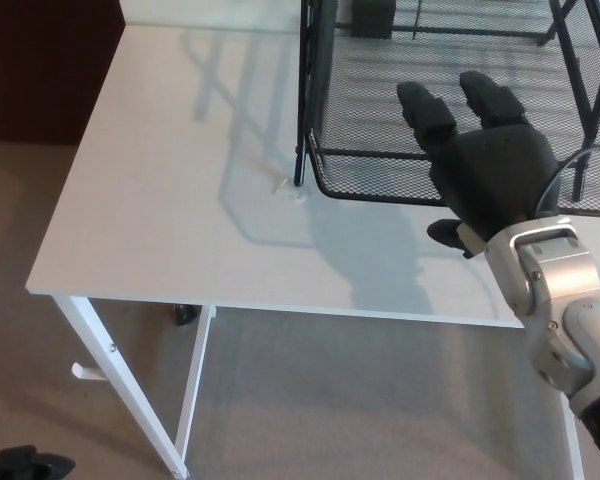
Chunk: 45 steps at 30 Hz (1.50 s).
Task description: The robot walk towards a table in front and then pushes a layer of a file tray back to its original position using its right hand
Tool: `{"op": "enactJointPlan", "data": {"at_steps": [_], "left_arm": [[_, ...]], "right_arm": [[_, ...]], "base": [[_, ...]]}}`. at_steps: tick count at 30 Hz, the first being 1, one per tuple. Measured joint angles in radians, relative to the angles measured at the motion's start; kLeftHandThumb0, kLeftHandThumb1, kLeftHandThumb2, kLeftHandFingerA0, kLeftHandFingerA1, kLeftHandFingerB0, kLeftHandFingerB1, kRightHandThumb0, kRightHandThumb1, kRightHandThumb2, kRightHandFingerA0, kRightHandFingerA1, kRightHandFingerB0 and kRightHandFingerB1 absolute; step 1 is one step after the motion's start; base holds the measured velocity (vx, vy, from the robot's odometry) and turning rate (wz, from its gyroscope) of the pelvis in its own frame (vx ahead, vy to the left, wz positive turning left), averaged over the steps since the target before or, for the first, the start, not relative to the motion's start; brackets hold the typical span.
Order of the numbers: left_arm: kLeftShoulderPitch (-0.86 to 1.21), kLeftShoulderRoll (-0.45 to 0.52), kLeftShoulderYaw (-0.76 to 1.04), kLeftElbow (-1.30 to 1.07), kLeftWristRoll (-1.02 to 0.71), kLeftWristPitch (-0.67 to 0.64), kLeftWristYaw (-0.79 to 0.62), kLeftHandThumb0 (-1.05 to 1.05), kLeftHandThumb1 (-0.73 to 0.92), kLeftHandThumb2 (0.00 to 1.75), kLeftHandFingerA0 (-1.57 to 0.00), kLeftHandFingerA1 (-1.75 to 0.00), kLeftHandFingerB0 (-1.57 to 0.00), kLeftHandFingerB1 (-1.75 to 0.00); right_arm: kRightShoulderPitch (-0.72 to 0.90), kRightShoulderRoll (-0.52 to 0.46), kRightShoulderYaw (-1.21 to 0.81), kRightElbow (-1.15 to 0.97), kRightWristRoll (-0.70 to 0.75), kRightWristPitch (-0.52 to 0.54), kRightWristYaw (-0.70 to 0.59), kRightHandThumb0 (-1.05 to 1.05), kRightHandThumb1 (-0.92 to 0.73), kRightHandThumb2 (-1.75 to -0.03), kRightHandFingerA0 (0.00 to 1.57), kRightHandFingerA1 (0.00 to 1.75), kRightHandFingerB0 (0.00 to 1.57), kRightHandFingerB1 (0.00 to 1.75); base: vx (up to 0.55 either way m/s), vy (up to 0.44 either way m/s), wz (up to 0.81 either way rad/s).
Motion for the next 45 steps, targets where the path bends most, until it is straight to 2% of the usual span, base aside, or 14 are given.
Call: {"op": "enactJointPlan", "data": {"at_steps": [2, 6, 7, 10, 11, 16, 17, 19, 22, 23, 24, 36, 37, 45], "left_arm": [[0.0, 0.0, 0.0, 0.0, 0.0, 0.0, 0.0, -0.48, 0.53, 0.57, -0.54, -0.37, -0.39, -0.33], [0.0, 0.0, -0.001, 0.0, 0.001, 0.001, 0.0, -0.49, 0.53, 0.57, -0.54, -0.37, -0.39, -0.33], [-0.001, 0.0, -0.002, 0.001, 0.001, 0.001, 0.0, -0.49, 0.53, 0.57, -0.54, -0.37, -0.39, -0.33], [-0.001, 0.0, -0.003, 0.002, 0.002, 0.001, 0.0, -0.49, 0.53, 0.57, -0.54, -0.37, -0.39, -0.33], [-0.001, 0.0, -0.004, 0.001, 0.003, 0.001, 0.0, -0.49, 0.54, 0.57, -0.54, -0.37, -0.39, -0.33], [0.002, 0.001, -0.009, -0.006, 0.01, 0.003, 0.0, -0.48, 0.54, 0.57, -0.53, -0.37, -0.39, -0.33], [0.002, 0.002, -0.01, -0.007, 0.013, 0.004, 0.0, -0.56, 0.45, 0.75, -0.47, -0.48, -0.34, -0.43], [0.001, 0.002, -0.011, -0.006, 0.016, 0.005, 0.0, -0.5, 0.54, 0.57, -0.54, -0.37, -0.39, -0.33], [-0.001, 0.002, -0.012, -0.007, 0.021, 0.008, 0.0, -0.5, 0.54, 0.57, -0.53, -0.37, -0.39, -0.33], [-0.001, 0.003, -0.012, -0.007, 0.022, 0.009, 0.0, -0.57, 0.45, 0.76, -0.47, -0.48, -0.33, -0.43], [-0.001, 0.003, -0.013, -0.006, 0.024, 0.01, 0.0, -0.57, 0.45, 0.76, -0.47, -0.48, -0.33, -0.43], [-0.006, 0.006, -0.013, 0.006, 0.024, 0.01, 0.0, -0.56, 0.45, 0.75, -0.48, -0.48, -0.33, -0.43], [-0.006, 0.006, -0.013, 0.007, 0.024, 0.01, 0.0, -0.5, 0.53, 0.57, -0.55, -0.37, -0.38, -0.33], [-0.016, 0.01, -0.016, 0.005, 0.025, 0.01, -0.001, -0.5, 0.54, 0.57, -0.54, -0.37, -0.38, -0.33]], "right_arm": [[-0.004, -0.004, 0.0, 0.004, 0.006, 0.002, 0.003, -0.4, -0.32, -0.69, 0.0, 0.16, 0.0, 0.16], [-0.024, -0.015, -0.001, 0.032, 0.02, 0.001, 0.004, -0.41, -0.32, -0.69, 0.0, 0.16, 0.0, 0.16], [-0.028, -0.018, -0.001, 0.037, 0.025, 0.0, 0.004, -0.36, -0.48, -0.62, 0.0, 0.08, 0.0, 0.12], [-0.037, -0.025, -0.001, 0.046, 0.034, -0.005, 0.004, -0.36, -0.48, -0.62, 0.0, 0.07, 0.0, 0.12], [-0.039, -0.027, -0.001, 0.046, 0.038, -0.007, 0.004, -0.44, -0.33, -0.69, 0.0, 0.14, 0.0, 0.15], [-0.023, -0.035, 0.0, -0.003, 0.048, -0.007, 0.006, -0.61, -0.4, -0.71, 0.0, 0.03, 0.0, 0.03], [-0.009, -0.037, 0.001, -0.041, 0.048, -0.004, 0.009, -0.63, -0.42, -0.73, 0.0, 0.04, 0.0, 0.05], [0.025, -0.042, 0.001, -0.131, 0.048, -0.002, 0.013, -0.64, -0.42, -0.75, 0.0, 0.06, 0.0, 0.07], [0.098, -0.049, 0.003, -0.259, 0.049, -0.005, 0.015, -0.7, -0.44, -0.75, 0.0, 0.0, 0.0, 0.02], [0.116, -0.051, 0.003, -0.287, 0.049, -0.006, 0.015, -0.72, -0.46, -0.77, 0.0, 0.0, 0.0, 0.02], [0.143, -0.055, 0.004, -0.331, 0.049, -0.009, 0.017, -0.72, -0.46, -0.77, 0.0, 0.0, 0.0, 0.02], [0.352, -0.095, 0.005, -0.635, 0.051, -0.033, 0.087, -0.8, -0.5, -0.82, 0.0, 0.0, 0.0, 0.0], [0.364, -0.097, 0.005, -0.651, 0.051, -0.036, 0.092, -0.8, -0.5, -0.83, 0.0, 0.02, 0.0, 0.0], [0.52, -0.146, -0.058, -0.876, 0.073, -0.076, 0.114, -0.76, -0.48, -0.8, 0.0, 0.03, 0.0, 0.0]], "base": [[0.0, 0.0, 0.0], [0.0, 0.0, 0.0], [0.0, 0.0, 0.0], [0.0, 0.0, 0.0], [0.0, 0.0, 0.0], [0.0, 0.0, 0.0], [0.0, 0.0, 0.0], [0.0, 0.0, 0.0], [0.0, 0.0, 0.0], [0.0, 0.0, 0.0], [0.0, 0.0, 0.0], [0.0, 0.0, 0.0], [0.0, 0.0, 0.0], [0.0, 0.0, 0.0]]}}
